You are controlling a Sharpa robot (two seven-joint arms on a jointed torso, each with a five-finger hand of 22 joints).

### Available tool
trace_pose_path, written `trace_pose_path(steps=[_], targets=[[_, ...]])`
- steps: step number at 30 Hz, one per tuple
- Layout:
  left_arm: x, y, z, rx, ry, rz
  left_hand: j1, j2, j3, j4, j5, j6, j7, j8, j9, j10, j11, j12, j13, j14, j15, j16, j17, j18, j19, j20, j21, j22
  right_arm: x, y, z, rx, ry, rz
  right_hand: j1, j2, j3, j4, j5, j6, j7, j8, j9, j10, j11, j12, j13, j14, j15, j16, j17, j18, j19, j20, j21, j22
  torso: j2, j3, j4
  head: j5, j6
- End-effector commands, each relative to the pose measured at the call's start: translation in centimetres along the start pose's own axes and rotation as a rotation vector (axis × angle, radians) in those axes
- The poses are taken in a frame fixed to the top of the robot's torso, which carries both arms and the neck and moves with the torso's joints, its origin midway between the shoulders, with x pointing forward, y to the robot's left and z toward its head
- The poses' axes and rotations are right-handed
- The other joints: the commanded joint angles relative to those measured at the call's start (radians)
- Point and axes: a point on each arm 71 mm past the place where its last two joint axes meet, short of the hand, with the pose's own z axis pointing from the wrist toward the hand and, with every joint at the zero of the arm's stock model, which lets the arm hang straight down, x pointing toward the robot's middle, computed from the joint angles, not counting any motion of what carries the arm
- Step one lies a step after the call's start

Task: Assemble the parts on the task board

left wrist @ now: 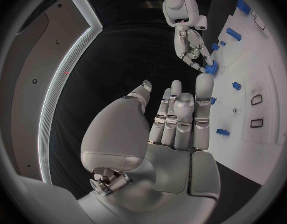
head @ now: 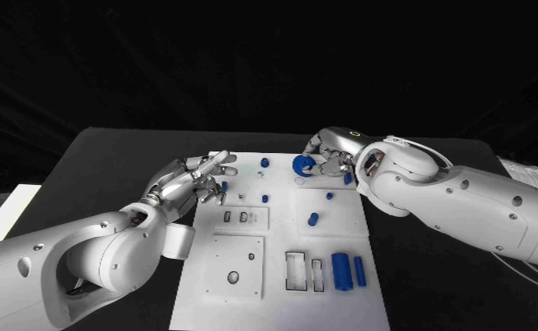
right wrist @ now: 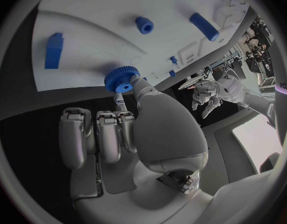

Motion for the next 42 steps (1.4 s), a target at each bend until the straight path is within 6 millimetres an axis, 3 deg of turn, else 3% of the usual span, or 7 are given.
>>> trace_pose_path(steps=[1, 11, 13, 17, 22, 32, 42], targets=[[0.3, -0.1, 0.0, 0.004, 0.025, -0.011, 0.002, 0.012, 0.0, -0.003, -0.003, -0.01, 0.0, -0.004, 0.0, -0.007, 0.002, 0.007, 0.001, -0.007, 0.0, -0.004, -0.001, 0.021, -0.005, -0.001, -0.006, 0.0, -0.6, 1.4, -0.1, -0.047, -0.08, 0.02, -0.005, -0.004, 0.001, 0.003, 0.005, 0.066, -0.033, -0.005, 0.003, 0.083, -0.008, 0.004, 0.231, 0.093, 0.004, 0.004, 0.208, -0.007, 0.025, -0.001, 0.004, 0.029, 0.0, -0.0011, 0.0001, 0.004, 0.001], [0.4, 0.0, 0.0, 0.002, 0.03, -0.013, 0.001, 0.013, -0.001, -0.003, -0.003, -0.011, 0.001, -0.004, 0.0, -0.008, 0.002, 0.007, 0.002, -0.008, 0.0, -0.005, -0.002, 0.021, -0.005, -0.001, -0.005, 0.0, -0.3, 5.1, 0.6, -0.128, -0.111, -0.011, -0.012, -0.005, 0.002, 0.004, 0.002, 0.063, -0.032, -0.011, 0.002, 0.083, -0.007, 0.003, 0.23, 0.094, 0.004, 0.005, 0.212, -0.007, 0.026, 0.0, 0.005, 0.031, 0.0, -0.0018, -0.0001, 0.012, -0.001], [0.4, 0.0, 0.0, 0.002, 0.03, -0.014, 0.001, 0.013, -0.001, -0.003, -0.003, -0.011, 0.001, -0.004, 0.0, -0.008, 0.002, 0.007, 0.002, -0.008, 0.0, -0.005, -0.002, 0.021, -0.006, -0.001, -0.006, 0.0, 0.0, 5.6, 0.9, -0.135, -0.107, -0.012, -0.012, -0.005, 0.002, 0.004, 0.002, 0.063, -0.032, -0.011, 0.002, 0.083, -0.007, 0.002, 0.23, 0.094, 0.005, 0.005, 0.212, -0.007, 0.026, 0.0, 0.005, 0.031, 0.001, -0.0002, -0.0031, 0.016, 0.0], [0.5, 0.0, 0.0, 0.002, 0.033, -0.015, 0.001, 0.013, -0.001, -0.003, -0.003, -0.011, 0.001, -0.004, 0.0, -0.008, 0.002, 0.007, 0.002, -0.008, 0.0, -0.005, -0.002, 0.021, -0.006, -0.001, -0.006, 0.0, 1.0, 6.7, 1.7, -0.142, -0.092, -0.027, -0.012, -0.003, 0.005, 0.003, -0.001, 0.062, -0.031, -0.015, 0.001, 0.082, -0.007, 0.001, 0.229, 0.094, 0.005, 0.005, 0.212, -0.007, 0.026, 0.001, 0.005, 0.031, 0.001, 0.0003, -0.0008, 0.018, -0.003], [0.6, 0.0, 0.1, 0.002, 0.036, -0.016, 0.001, 0.013, -0.001, -0.003, -0.003, -0.011, 0.001, -0.004, 0.0, -0.008, 0.002, 0.007, 0.002, -0.008, 0.0, -0.005, -0.002, 0.021, -0.006, -0.001, -0.006, 0.0, 2.2, 7.5, 2.3, -0.142, -0.071, -0.043, -0.01, -0.003, 0.008, 0.0, -0.004, 0.061, -0.031, -0.018, 0.0, 0.081, -0.006, 0.0, 0.228, 0.094, 0.006, 0.005, 0.212, -0.007, 0.026, 0.001, 0.004, 0.03, 0.001, 0.0006, 0.0022, 0.019, -0.006], [0.7, 0.0, 0.2, 0.001, 0.04, -0.018, 0.001, 0.013, -0.001, -0.003, -0.003, -0.011, 0.001, -0.004, 0.0, -0.008, 0.002, 0.007, 0.002, -0.008, 0.0, -0.005, -0.002, 0.021, -0.006, -0.001, -0.006, 0.0, 3.5, 7.9, 3.4, -0.125, -0.05, -0.068, -0.01, -0.003, 0.01, -0.002, -0.007, 0.06, -0.03, -0.021, 0.0, 0.079, -0.006, -0.003, 0.226, 0.094, 0.006, 0.005, 0.212, -0.007, 0.026, 0.002, 0.004, 0.03, 0.001, 0.0011, -0.0024, 0.022, -0.009], [0.8, 0.1, 0.2, 0.001, 0.042, -0.019, 0.0, 0.013, -0.001, -0.003, -0.003, -0.011, 0.001, -0.004, 0.0, -0.009, 0.003, 0.008, 0.003, -0.008, 0.0, -0.006, -0.003, 0.021, -0.007, -0.001, -0.006, -0.002, 4.1, 8.4, 4.0, -0.117, -0.035, -0.092, -0.018, -0.008, 0.011, -0.005, -0.024, 0.054, -0.025, -0.033, -0.002, 0.076, -0.001, -0.009, 0.222, 0.094, 0.009, 0.005, 0.212, -0.006, 0.025, 0.004, 0.002, 0.028, 0.001, 0.0006, -0.0013, 0.022, -0.01]])
